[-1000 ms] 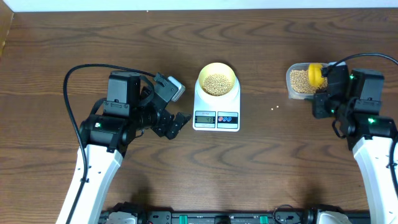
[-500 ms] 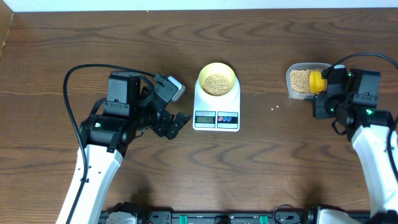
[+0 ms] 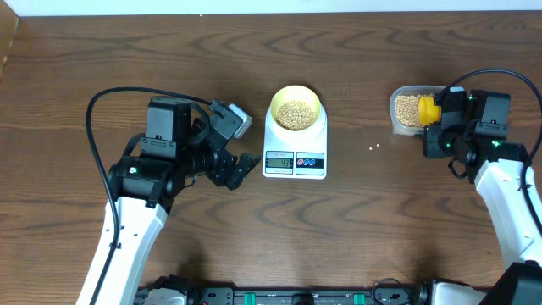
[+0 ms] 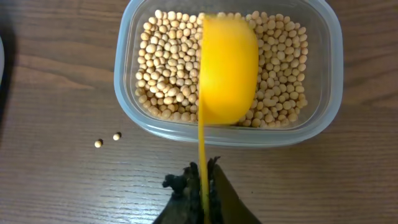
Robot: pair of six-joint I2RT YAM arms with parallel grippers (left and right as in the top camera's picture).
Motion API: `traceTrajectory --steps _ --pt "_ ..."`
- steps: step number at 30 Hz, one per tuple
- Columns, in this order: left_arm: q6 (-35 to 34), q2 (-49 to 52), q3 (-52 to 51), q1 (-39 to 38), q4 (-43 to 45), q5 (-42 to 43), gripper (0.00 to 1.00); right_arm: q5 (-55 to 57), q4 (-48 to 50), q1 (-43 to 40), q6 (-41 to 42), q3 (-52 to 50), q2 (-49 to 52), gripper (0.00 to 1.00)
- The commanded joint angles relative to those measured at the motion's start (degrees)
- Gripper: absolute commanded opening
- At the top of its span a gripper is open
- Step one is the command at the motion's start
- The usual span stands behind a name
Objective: Scoop item into bowl and weigh 50g on scale
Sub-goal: 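Dip the scoop into the soybeans with the right gripper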
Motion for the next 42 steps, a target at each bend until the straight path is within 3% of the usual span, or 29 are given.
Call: traceTrajectory --steps 1,4,5,6,16,19,22,28,31,35,37,42 --pt "0.8 0.2 -0.3 -0.1 0.1 0.5 0.89 0.9 0.2 -0.5 -0.2 0.1 0.0 0.07" --pt "0.8 0.2 -0.3 -0.1 0.1 0.5 0.89 1.7 0.4 -0.5 -0.2 0.1 0.0 0.12" --pt "0.8 0.2 -0.3 -0.1 0.1 0.5 0.89 1.7 0.6 -0.5 -0.2 0.1 0.0 0.03" --pt "0.8 0.2 -0.3 -0.1 0.1 0.5 0.89 1.7 0.9 -0.5 -0.2 0.1 0.0 0.01" --pt "0.8 0.2 -0.3 -0.2 0.1 0.5 0.89 2.0 2.9 -0.5 -0.2 0.1 0.0 0.05" --pt "0.8 0.2 -0.3 -0.1 0.1 0.5 0.89 2.1 3.7 -0.5 -0.2 0.1 0.0 0.11" --pt "0.8 0.2 -0.3 -0.1 0.1 0.5 0.89 2.1 4.5 -0.5 -0.2 0.1 0.0 0.01" --pt "0.8 0.2 -0.3 -0.1 0.1 0.5 0.89 2.1 5.2 -0.6 -0.2 0.1 0.0 0.01" --pt "0.8 0.2 -0.3 -0.1 0.1 0.5 0.89 2.1 5.3 -0.6 -0.2 0.1 0.0 0.11" --pt "0.8 0.2 -0.3 -0.1 0.1 0.5 0.89 2.2 5.3 -1.0 -0.2 0.1 0.0 0.1" --pt "0.8 0.2 -0.3 -0.1 0.1 0.5 0.89 2.1 5.3 -1.3 -0.2 0.1 0.0 0.01" --pt "0.8 0.2 -0.3 -0.2 0.1 0.5 0.89 2.1 5.4 -1.7 -0.2 0.1 0.0 0.06"
